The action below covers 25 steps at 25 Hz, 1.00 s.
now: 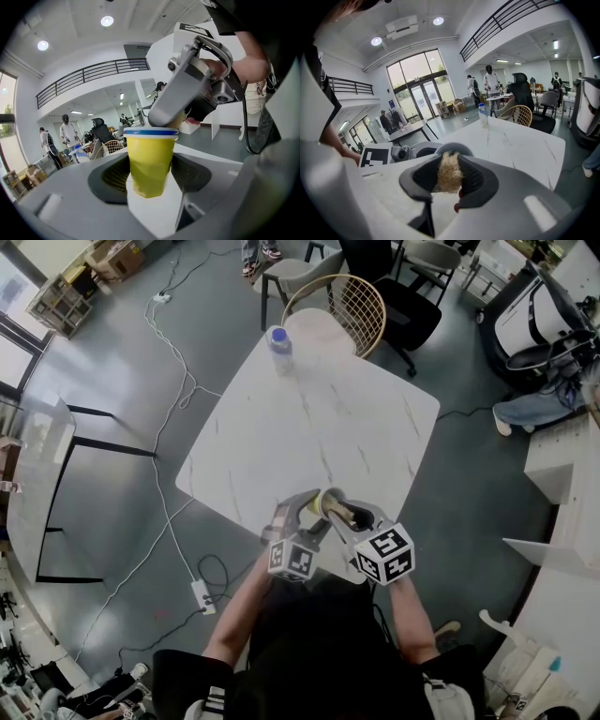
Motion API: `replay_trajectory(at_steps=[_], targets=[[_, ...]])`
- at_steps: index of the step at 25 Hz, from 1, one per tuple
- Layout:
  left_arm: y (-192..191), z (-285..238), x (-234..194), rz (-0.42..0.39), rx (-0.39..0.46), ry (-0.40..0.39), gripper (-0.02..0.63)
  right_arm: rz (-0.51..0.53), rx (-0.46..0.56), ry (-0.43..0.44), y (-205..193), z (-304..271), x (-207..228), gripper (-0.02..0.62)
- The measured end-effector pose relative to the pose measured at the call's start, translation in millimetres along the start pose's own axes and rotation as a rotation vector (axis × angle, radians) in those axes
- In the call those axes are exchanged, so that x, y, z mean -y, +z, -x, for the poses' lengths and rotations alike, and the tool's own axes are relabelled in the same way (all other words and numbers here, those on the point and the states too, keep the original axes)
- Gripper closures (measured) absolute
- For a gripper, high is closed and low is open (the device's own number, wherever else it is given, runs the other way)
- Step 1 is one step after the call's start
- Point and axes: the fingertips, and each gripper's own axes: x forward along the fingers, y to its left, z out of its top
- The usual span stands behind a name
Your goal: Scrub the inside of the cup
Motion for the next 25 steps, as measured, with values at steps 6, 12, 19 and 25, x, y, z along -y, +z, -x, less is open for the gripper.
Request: replay_trajectory(at_steps=[6,12,19,25], targets=[[0,5,2,0.018,0.003,-0.006,0.324,-0.027,-0.029,0.010,-5,2,1,0.491],[0,6,9,0.030,-0.002,-0.015,0.324,-0.050,-0.038,-0.011,-8,5,12,0.489],[-2,4,8,0.040,-0.009,-0.003,0.324,-0.004,-0.007,-0.005,-1,3,6,0.491],[1,5,0,0.044,-0.002,0.020,0.324,0.036,0.009,0.017,3,3,-5,0.491]])
